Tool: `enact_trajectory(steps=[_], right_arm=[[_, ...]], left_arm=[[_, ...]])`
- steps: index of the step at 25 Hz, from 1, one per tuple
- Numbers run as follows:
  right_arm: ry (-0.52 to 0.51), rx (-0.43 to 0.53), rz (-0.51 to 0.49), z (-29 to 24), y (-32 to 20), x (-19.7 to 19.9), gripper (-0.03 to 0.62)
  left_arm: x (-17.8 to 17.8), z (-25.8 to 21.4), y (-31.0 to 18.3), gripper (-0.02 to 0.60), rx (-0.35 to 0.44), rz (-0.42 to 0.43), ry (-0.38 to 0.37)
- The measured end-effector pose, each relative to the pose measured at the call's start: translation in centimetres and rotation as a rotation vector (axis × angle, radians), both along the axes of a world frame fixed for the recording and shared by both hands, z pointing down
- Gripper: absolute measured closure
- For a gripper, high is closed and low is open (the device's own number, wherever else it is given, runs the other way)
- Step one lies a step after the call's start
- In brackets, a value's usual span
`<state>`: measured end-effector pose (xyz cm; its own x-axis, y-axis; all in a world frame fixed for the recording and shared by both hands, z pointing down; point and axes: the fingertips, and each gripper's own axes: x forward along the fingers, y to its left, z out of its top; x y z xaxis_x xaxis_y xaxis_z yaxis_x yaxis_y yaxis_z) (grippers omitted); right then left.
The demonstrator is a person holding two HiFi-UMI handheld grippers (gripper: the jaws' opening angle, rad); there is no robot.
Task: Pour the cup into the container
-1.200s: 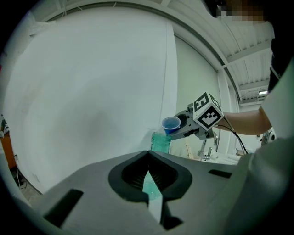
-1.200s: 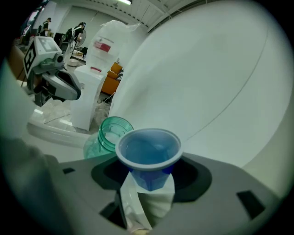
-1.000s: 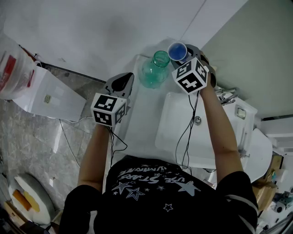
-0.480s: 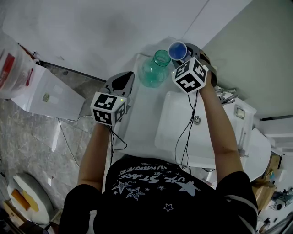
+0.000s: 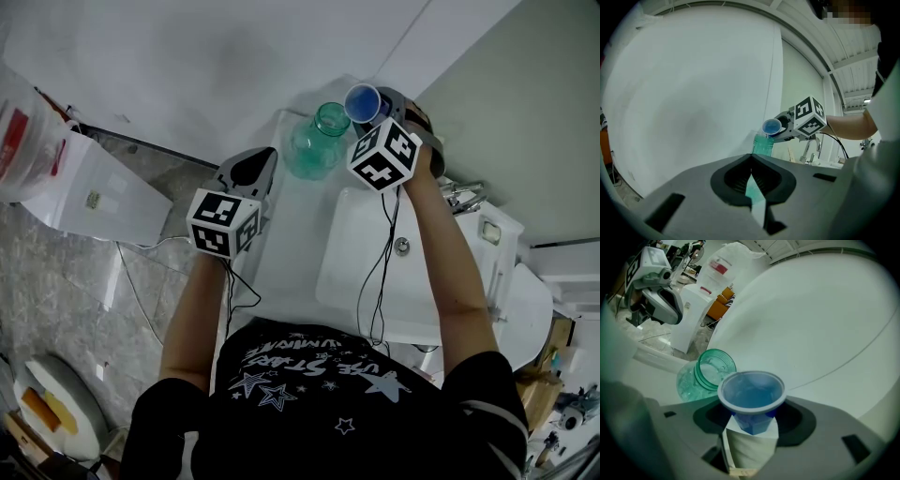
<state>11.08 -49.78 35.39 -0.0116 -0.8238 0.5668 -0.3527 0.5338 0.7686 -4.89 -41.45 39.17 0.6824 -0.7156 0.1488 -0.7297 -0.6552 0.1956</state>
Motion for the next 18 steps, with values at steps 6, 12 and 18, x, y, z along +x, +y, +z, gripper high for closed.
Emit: enact_trajectory(steps=[6,12,18], right_arm=[[0.015,0.011,0.009,-0.02,-0.14,0.05,0.321],[0.034,0.023,0.017,-0.04,-0.12,0.16,0.321],[0.092,0.054,0.007,-0.16,-0.31,0.12,0.321]], left_arm=[[-0.28,0.11,-0.15,0.571,-0.003,-0.004,0.004],[-0.45,0.53,-0.05,0.571,-0.014,-0.006,0.004],[-0.67,0.59,-0.1,0.571,-0.014,-0.008,0.007]])
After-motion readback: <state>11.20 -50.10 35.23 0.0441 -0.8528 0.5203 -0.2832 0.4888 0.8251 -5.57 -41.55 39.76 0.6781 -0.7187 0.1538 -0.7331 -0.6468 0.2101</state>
